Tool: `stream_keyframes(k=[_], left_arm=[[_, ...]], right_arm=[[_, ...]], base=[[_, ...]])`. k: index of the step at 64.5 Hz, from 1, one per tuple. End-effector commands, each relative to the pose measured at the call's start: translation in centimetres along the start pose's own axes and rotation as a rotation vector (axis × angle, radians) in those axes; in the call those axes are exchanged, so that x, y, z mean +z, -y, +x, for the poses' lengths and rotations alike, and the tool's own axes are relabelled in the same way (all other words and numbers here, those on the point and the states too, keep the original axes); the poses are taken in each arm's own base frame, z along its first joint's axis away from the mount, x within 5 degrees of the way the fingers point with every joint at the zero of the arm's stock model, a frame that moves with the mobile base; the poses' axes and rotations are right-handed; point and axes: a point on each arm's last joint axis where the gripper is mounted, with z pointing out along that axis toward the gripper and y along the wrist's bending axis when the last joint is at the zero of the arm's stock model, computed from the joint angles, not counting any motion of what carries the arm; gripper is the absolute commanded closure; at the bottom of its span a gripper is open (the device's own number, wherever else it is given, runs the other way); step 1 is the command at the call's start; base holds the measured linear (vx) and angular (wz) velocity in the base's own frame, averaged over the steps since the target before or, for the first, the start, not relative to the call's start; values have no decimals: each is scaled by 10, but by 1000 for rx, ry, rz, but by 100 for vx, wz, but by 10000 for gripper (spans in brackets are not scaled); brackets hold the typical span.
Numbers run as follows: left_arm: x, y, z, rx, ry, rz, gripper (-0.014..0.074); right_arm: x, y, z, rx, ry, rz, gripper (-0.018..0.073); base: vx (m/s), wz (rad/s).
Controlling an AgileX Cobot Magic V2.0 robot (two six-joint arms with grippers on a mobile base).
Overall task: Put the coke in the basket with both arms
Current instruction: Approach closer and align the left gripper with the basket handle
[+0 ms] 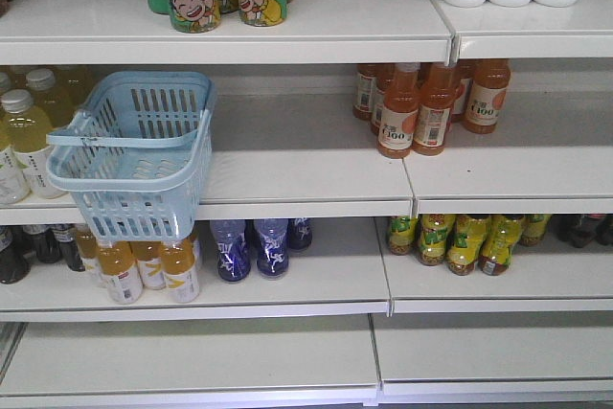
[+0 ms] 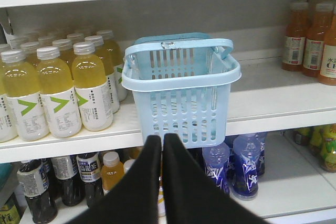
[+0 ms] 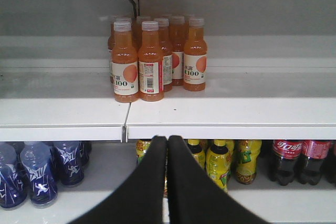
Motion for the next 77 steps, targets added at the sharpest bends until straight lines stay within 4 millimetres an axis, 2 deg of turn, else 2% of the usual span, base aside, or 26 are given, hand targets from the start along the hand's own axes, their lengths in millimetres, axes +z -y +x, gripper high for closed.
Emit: stream_keyframes(k=[1, 33, 40, 44, 48, 54, 59, 67, 77], left_arm=[[-2, 0, -8, -9, 94, 2, 603], [-2, 0, -9, -9, 107, 2, 603], [-3, 0, -14, -168, 144, 14, 603], [-5, 0, -23, -236, 174, 22, 603], [-9, 0, -40, -239, 219, 30, 603], [-19, 1, -75, -246, 285, 44, 603], [-20, 3, -100, -276, 229, 53, 603], [-11, 5, -130, -273, 33, 51, 603], [8, 6, -149, -274, -6, 44, 603]], right_arm=[[-1, 0, -4, -12, 86, 7, 568], [-1, 0, -4, -12, 86, 7, 568], [-1, 0, -4, -12, 86, 7, 568], [-1, 0, -4, -12, 86, 7, 568], [-1, 0, -4, -12, 86, 7, 568], [-1, 0, -4, -12, 86, 7, 568], [-1, 0, -4, -12, 86, 7, 568], [-1, 0, -4, -12, 86, 7, 568], [-1, 0, -4, -12, 86, 7, 568]], base=[[0, 0], [0, 0], [0, 0], [0, 0], [0, 0], [0, 0], [0, 0], [0, 0], [0, 0]])
